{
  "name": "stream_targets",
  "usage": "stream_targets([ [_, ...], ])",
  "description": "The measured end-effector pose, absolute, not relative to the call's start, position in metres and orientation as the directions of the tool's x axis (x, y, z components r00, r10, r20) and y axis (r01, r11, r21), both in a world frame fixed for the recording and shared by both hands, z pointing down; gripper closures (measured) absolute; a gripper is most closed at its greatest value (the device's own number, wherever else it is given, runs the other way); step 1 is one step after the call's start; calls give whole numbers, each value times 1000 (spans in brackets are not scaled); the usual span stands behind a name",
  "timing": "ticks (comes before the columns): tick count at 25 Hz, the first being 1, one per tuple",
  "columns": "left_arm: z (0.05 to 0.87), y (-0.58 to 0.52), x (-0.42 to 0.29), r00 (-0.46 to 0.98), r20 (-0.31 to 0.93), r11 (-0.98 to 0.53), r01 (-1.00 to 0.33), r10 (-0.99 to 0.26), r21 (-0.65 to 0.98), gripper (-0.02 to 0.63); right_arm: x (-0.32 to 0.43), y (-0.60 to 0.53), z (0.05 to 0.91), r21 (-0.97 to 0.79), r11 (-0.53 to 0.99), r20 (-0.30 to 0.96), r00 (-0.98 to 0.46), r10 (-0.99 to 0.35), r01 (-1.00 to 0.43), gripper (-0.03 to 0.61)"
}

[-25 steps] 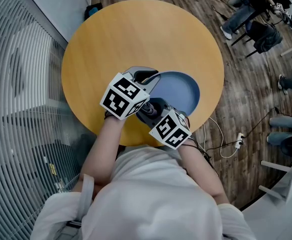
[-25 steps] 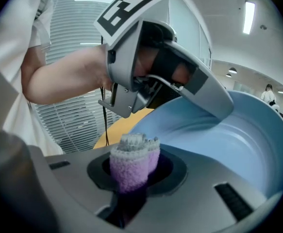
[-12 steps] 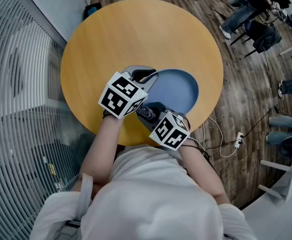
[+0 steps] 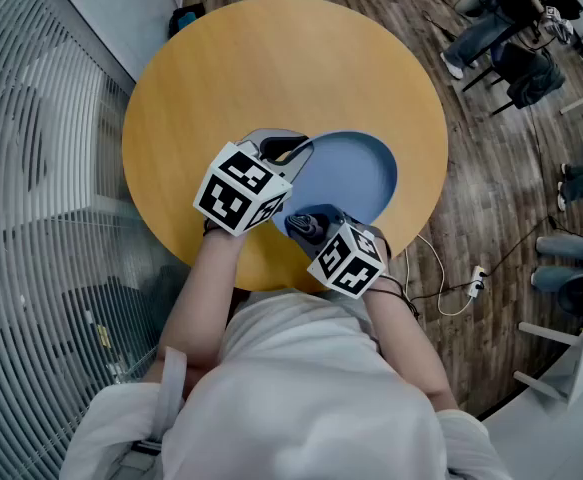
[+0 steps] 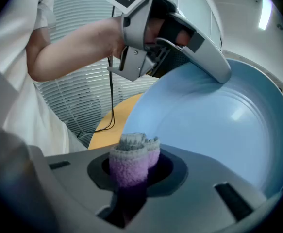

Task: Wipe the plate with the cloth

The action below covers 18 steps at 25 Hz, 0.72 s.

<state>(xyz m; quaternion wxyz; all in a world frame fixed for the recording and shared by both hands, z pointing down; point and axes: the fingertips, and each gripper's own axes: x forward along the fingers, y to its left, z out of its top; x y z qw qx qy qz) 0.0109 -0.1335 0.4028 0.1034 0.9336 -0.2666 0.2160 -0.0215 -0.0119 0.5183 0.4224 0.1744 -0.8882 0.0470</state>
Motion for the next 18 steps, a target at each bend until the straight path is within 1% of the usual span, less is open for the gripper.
stream_targets([
  [7,402,-132,11,766,456,-836,-543,-453,80,584,7,-22,522,92,903,784,-528,-326,-421,489],
  [18,403,-133,8,767,459,-839,-538,-449,78,583,47,-45,516,129,828,773,-468,-429,-546,489],
])
